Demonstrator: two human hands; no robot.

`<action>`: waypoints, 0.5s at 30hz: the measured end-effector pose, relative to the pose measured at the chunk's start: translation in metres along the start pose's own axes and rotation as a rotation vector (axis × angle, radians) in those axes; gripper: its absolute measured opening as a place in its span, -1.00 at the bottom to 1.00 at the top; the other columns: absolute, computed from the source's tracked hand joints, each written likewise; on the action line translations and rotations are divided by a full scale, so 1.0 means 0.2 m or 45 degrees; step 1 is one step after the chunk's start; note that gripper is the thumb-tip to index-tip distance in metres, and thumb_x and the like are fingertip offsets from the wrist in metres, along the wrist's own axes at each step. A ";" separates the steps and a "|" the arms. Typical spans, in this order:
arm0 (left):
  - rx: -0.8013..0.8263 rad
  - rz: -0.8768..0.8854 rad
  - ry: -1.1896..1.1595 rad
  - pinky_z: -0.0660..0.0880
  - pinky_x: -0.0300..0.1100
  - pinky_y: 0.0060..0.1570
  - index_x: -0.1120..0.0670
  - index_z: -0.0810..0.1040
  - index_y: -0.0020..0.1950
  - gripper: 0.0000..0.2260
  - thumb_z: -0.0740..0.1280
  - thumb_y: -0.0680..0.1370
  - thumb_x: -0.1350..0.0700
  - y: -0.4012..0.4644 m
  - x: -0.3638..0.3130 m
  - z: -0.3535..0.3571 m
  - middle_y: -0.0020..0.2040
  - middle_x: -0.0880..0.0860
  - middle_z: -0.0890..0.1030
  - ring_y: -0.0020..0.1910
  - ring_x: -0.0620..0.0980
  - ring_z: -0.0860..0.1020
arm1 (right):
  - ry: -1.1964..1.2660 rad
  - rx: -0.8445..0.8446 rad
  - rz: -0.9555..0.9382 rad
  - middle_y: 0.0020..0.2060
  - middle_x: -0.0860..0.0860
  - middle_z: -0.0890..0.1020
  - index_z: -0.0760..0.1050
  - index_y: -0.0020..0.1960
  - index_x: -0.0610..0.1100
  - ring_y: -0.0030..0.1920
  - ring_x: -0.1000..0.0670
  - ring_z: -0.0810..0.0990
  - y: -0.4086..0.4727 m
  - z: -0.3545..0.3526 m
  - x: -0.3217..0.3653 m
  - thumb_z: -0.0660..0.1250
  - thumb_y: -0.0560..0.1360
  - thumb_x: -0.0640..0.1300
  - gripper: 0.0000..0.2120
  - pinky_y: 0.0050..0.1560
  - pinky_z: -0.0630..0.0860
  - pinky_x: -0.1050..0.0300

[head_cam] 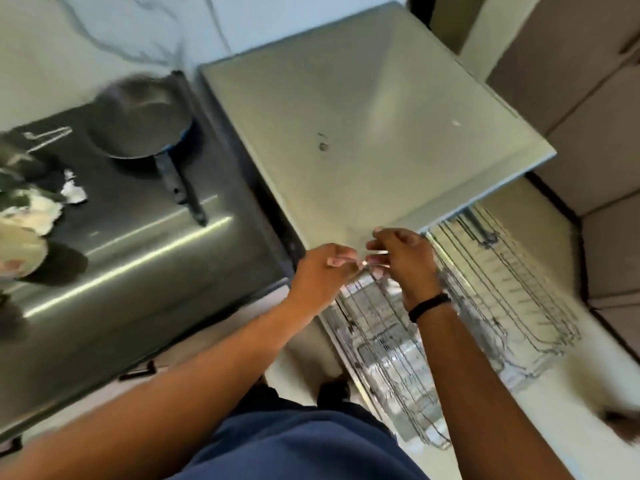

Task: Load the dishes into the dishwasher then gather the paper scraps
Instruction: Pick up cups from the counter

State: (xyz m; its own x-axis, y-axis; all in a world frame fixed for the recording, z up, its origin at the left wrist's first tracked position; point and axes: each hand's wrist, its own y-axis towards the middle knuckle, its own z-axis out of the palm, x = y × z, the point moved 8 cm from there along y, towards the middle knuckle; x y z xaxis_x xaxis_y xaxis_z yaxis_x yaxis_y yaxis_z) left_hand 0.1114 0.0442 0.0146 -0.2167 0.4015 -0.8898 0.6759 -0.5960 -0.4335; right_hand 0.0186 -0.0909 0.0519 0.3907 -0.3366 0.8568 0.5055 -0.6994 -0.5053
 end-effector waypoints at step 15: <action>-0.941 0.155 -0.245 0.64 0.11 0.05 -0.05 0.68 0.04 -0.87 0.47 0.51 0.05 -0.58 0.17 -1.71 -0.08 -0.08 0.71 -0.04 -0.11 0.67 | -0.399 0.646 -0.196 -0.22 -0.03 0.70 0.60 -0.05 -0.10 -0.28 0.01 0.64 -0.48 1.62 0.20 0.38 0.58 -0.10 -0.92 -0.27 0.54 0.17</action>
State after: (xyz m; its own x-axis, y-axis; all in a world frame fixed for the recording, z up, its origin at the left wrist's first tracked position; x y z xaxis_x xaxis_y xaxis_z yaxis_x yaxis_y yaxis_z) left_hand 0.2665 0.3645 0.0825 -0.1836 0.1947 -0.9635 0.9828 0.0176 -0.1837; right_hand 0.2349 0.1665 0.1018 0.4526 -0.0003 0.8917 0.8472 -0.3119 -0.4301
